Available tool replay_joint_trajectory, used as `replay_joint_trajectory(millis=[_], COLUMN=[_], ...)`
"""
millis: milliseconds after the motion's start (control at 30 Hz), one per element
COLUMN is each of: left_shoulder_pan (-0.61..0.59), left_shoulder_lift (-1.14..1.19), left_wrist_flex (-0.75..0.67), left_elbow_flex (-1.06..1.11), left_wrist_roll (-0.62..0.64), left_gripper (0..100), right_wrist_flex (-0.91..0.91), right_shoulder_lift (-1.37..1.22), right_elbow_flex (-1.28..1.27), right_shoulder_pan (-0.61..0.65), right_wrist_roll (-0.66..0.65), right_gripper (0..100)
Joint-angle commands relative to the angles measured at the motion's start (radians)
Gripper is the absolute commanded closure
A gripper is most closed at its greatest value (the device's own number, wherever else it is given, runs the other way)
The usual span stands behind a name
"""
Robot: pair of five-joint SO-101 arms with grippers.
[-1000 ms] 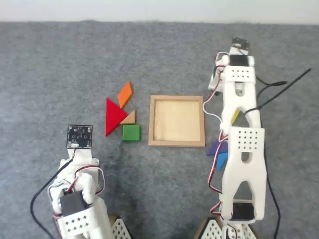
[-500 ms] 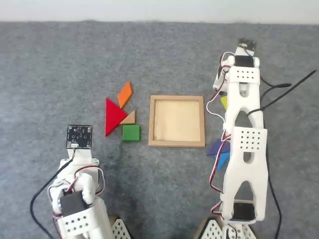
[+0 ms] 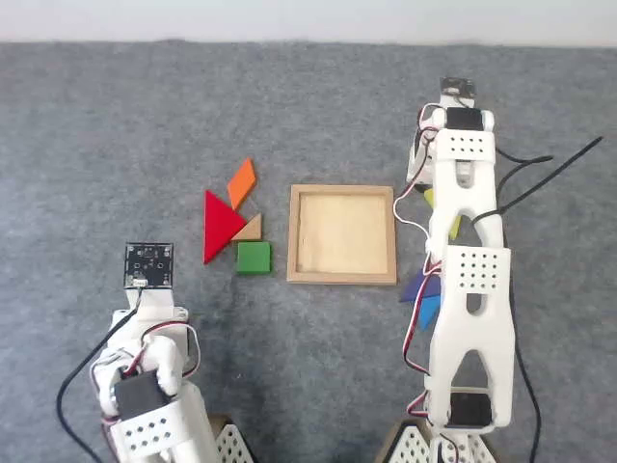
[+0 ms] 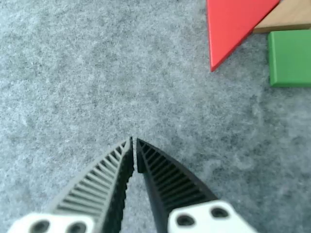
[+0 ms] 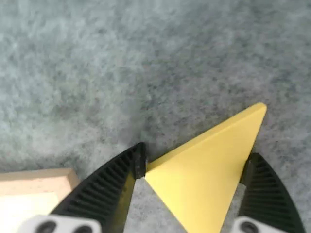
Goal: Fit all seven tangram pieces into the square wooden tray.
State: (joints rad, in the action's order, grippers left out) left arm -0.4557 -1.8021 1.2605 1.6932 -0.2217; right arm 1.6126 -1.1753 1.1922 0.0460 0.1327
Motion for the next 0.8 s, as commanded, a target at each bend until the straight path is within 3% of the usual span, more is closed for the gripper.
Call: replay_joint_trajectory(millis=[0,300,567,767], left_shoulder_pan=[-0.008,-0.009,-0.009,-0.009], left_shoulder_lift=[-0.020,-0.020,-0.020,-0.020], left_wrist_flex=[0.009,0.009,0.009,0.009], left_elbow_flex=[-0.016,-0.016,-0.016,-0.016], left_wrist_roll=[-0.009,-0.009,-0.009,-0.009], left_gripper=[99,99,99,99], right_wrist_flex=[0.027,0.048,0.099,0.090], right_shoulder_lift=[0.016,0.015,0.015,0.008], right_elbow_flex=[0.043,0.037,0.040,0.037], right_shoulder_pan=[0.021,0.024,0.030,0.031], right_wrist_roll=[-0.021,-0.124,-0.127,-0.126], right_gripper=[69.2,64.9,61.2,64.4])
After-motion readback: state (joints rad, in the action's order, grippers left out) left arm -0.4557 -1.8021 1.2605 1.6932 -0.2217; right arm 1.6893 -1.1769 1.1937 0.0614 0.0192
